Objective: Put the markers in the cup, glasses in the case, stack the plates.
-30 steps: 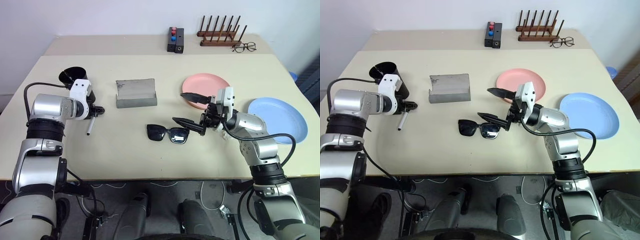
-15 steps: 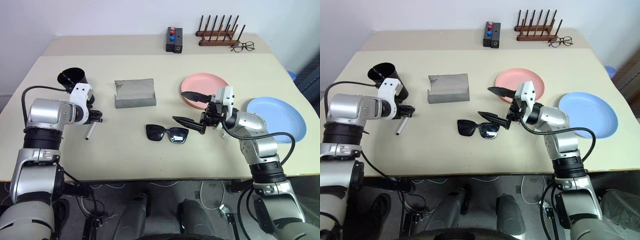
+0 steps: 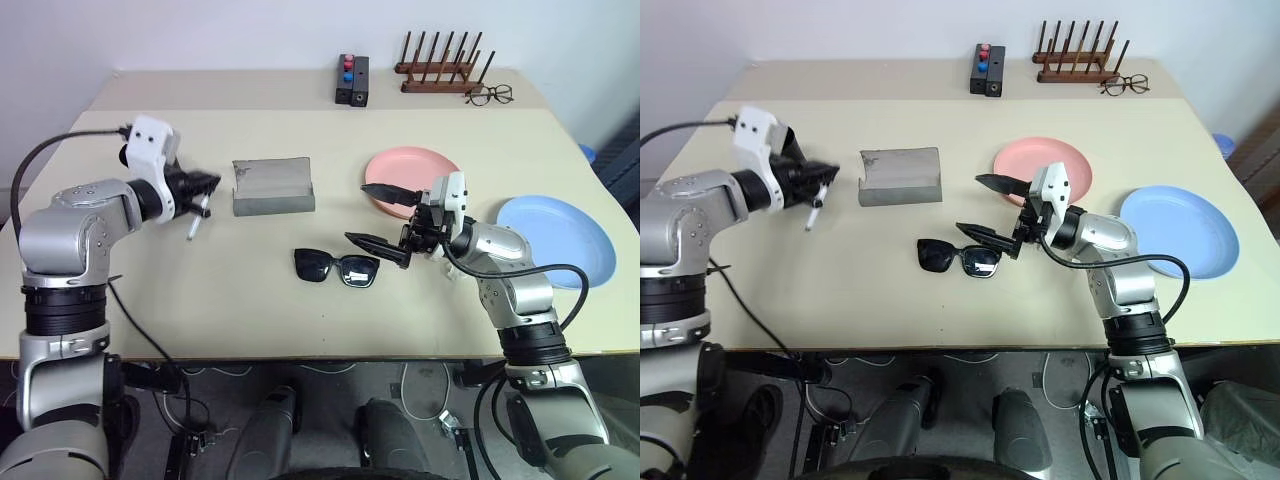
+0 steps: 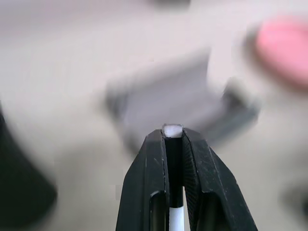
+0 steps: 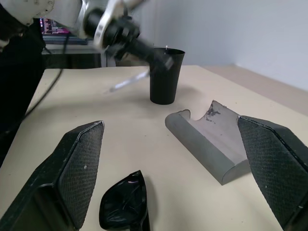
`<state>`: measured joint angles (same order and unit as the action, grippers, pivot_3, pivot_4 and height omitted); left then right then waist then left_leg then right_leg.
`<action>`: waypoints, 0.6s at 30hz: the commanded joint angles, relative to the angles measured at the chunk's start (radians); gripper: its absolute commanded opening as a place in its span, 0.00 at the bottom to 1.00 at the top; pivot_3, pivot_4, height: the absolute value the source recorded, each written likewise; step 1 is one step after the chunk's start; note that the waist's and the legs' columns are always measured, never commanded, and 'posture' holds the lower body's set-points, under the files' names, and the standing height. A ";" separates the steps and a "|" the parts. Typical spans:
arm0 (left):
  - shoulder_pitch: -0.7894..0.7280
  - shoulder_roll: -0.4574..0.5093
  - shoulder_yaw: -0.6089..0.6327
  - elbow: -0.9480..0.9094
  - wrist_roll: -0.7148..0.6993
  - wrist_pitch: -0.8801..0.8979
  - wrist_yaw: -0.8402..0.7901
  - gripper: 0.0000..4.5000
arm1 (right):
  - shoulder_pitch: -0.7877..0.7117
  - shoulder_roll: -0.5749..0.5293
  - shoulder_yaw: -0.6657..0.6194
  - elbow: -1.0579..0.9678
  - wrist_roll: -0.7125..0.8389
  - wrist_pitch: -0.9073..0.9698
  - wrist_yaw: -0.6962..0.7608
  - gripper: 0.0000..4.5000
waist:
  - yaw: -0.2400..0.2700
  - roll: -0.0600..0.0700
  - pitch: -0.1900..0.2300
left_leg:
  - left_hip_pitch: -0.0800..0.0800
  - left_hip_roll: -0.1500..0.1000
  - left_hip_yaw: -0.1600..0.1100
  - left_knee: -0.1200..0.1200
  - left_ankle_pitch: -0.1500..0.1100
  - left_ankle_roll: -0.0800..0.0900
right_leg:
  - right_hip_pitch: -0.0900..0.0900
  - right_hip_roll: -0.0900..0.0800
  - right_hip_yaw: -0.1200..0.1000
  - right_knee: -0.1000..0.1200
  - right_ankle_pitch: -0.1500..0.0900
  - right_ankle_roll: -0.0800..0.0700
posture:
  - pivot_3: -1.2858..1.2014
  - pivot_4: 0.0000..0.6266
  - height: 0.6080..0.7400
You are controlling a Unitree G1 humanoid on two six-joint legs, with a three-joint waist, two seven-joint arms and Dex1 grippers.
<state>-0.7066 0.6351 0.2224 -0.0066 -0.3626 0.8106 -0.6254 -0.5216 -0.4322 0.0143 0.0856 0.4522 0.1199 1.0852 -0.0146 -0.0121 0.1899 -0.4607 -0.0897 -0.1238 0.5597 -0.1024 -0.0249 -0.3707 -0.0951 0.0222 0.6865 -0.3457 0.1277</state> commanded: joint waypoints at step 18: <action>-0.169 0.018 0.294 0.663 -0.063 -1.095 -0.098 0.01 | -0.015 0.029 -0.048 -0.044 0.069 0.031 -0.040 1.00 | -0.003 0.000 0.000 | 0.000 0.000 0.000 0.001 0.000 0.000 | 0.000 0.002 0.000 0.001 0.000 0.000 | 0.52 0.24 1.00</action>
<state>-0.8408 0.6295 0.4844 0.6208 -0.4034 -0.2206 -0.7088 -0.5267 -0.4051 -0.0251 0.0795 0.5151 0.1609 1.0455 -0.0172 -0.0120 0.1898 -0.4607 -0.0901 -0.1234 0.5606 -0.1023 -0.0245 -0.3705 -0.0934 0.0216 0.6871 -0.3455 0.1280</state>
